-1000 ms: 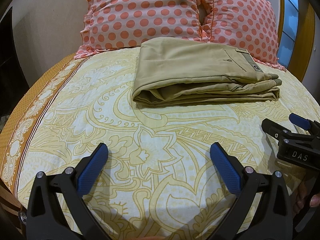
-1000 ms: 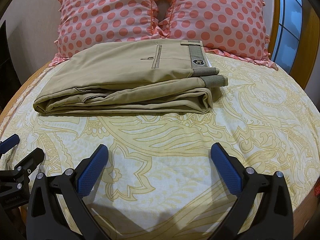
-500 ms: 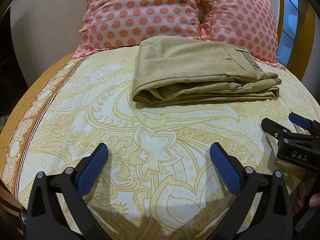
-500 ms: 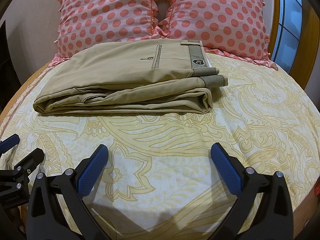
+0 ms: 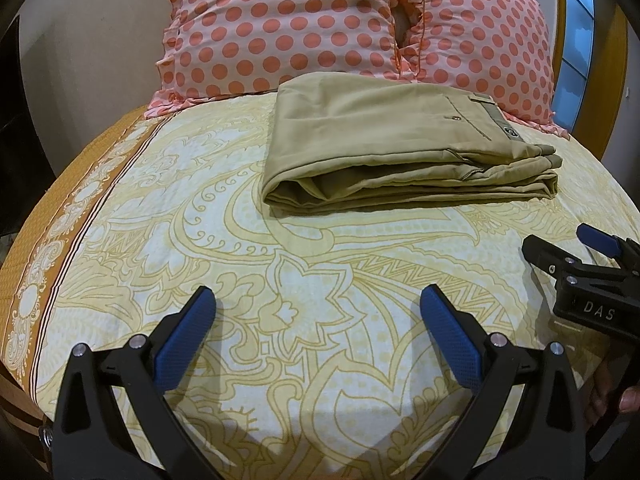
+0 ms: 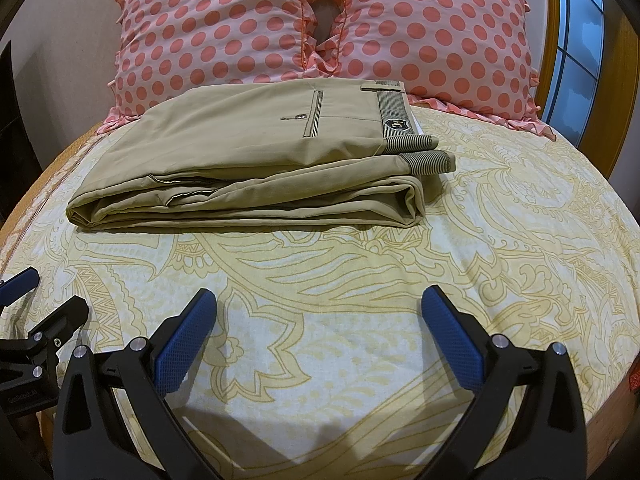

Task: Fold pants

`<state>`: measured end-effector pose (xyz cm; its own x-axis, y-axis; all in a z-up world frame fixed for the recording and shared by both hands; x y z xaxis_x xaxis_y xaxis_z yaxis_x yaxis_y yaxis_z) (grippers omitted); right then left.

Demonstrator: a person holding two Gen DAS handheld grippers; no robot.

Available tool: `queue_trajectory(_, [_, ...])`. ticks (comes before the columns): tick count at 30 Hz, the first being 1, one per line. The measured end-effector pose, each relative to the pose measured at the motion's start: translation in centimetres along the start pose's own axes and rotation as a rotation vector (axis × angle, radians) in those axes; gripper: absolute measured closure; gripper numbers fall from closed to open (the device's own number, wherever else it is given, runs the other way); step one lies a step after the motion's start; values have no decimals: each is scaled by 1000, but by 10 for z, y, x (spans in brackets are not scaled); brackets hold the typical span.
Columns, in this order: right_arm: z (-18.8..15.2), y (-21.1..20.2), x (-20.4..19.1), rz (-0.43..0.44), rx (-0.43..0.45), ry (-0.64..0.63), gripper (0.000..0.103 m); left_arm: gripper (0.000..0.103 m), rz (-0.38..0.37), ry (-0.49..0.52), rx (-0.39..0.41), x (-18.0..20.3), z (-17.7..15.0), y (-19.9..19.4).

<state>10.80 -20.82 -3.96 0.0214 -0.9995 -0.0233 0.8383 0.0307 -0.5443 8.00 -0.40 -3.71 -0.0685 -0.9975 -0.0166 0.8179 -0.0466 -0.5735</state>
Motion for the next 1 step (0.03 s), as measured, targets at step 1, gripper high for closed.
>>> queue_trajectory(1, [0,0,0,0,0,0,1,2,-1,1,1,0,0,0])
Point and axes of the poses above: each gripper's, at about its wrist camera, not at the fingertips, and y roughly the way its jaws point, x to its right, z to its top, the point moved 6 cm from there along y, roughly the way its jaws point, and after that the axes turned 10 degrees about x, right-handed, at the moved point
